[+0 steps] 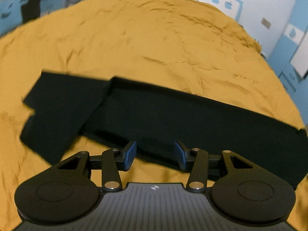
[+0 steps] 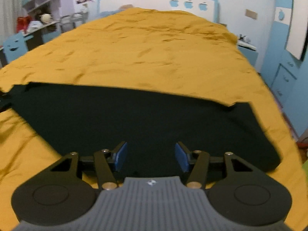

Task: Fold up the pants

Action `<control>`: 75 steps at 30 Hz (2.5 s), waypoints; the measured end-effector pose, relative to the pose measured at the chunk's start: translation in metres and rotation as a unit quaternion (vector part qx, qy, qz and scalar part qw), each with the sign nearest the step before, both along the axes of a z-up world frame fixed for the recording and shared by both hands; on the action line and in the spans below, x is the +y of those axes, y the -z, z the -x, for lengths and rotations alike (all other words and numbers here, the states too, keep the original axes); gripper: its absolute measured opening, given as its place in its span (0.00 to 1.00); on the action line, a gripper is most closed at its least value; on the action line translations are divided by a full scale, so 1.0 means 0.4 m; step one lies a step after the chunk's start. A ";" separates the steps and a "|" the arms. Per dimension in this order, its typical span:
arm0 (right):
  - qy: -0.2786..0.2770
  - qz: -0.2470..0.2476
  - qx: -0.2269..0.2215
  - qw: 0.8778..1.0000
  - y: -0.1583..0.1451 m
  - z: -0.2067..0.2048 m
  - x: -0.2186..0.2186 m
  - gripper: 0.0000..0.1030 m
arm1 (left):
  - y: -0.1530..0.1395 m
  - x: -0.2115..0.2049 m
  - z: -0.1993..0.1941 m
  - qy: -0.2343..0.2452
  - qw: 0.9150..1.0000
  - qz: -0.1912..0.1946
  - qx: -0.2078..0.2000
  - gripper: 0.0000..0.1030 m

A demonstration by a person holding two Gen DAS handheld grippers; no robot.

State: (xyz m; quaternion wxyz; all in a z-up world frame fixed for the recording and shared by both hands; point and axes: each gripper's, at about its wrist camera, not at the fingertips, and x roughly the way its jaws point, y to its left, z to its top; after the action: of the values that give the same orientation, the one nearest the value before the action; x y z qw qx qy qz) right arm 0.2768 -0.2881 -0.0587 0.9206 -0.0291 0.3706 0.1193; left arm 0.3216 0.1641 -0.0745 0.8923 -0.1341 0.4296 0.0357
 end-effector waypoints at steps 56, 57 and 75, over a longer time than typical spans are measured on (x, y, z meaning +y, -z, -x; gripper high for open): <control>0.098 -0.093 -0.009 0.991 0.053 -0.351 -0.440 0.12 | 0.172 0.028 -0.070 -0.117 0.992 0.021 0.030 0.06; 0.099 -0.095 -0.004 0.991 0.072 -0.375 -0.442 0.10 | 0.177 0.033 -0.071 -0.120 0.992 0.024 0.032 0.06; 0.141 -0.072 -0.027 0.987 0.090 -0.302 -0.440 0.12 | 0.060 0.030 0.022 -0.008 0.992 -0.124 0.004 0.41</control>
State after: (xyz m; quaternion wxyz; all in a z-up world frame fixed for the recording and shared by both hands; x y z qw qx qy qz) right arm 0.3978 -0.4640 -0.0946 0.9375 0.0863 0.3367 0.0137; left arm 0.3128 0.1762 -0.0986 0.8998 -0.0255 0.4248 0.0960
